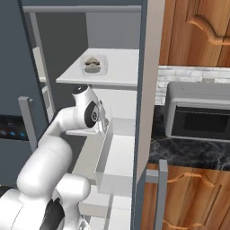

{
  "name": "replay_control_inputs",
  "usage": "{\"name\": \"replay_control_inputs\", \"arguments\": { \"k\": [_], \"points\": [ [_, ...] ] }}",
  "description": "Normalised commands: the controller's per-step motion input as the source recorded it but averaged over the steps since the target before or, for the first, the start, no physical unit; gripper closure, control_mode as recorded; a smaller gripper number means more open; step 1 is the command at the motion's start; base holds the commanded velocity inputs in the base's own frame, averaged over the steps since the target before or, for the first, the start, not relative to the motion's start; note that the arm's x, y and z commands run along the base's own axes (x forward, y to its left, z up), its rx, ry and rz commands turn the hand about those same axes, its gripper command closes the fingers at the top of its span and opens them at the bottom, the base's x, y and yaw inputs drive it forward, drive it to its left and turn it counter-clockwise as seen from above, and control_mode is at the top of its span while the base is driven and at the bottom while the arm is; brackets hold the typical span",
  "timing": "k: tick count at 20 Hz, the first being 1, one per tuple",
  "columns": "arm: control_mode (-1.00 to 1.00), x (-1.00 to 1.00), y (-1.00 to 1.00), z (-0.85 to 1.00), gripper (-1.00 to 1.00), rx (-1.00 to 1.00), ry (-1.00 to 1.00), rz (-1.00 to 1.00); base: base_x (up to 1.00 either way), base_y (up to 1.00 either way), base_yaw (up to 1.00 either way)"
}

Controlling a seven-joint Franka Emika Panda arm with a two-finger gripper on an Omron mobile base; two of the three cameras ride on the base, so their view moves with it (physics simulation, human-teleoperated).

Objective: Place two dumplings into each of the tupperware containers and then place the containers in the fridge.

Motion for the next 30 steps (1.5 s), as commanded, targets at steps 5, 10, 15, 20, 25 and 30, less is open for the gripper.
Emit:
{"name": "replay_control_inputs", "arguments": {
  "k": [5, 10, 15, 20, 25, 30],
  "points": [
    [-1.00, 0.36, -0.01, -0.23, 1.00, -0.01, -0.07, 0.00, 0.00, 0.00, 0.00],
    [-1.00, 0.46, -0.07, 0.00, 1.00, 0.00, 0.00, -0.02, 0.00, 0.00, 0.00],
    [-1.00, 0.54, -0.04, -0.07, 1.00, -0.03, 0.00, -0.07, 0.00, 0.00, 0.00],
    [-1.00, 0.54, 0.00, -0.15, 1.00, -0.04, 0.00, -0.06, 0.00, 0.00, 0.00],
    [-1.00, 0.43, -0.04, -0.20, 1.00, 0.00, 0.00, 0.00, 0.00, 0.00, 0.00],
    [-1.00, 0.14, -0.02, 0.00, 1.00, 0.00, 0.02, 0.00, 0.00, 0.00, 0.00]
  ]
}}
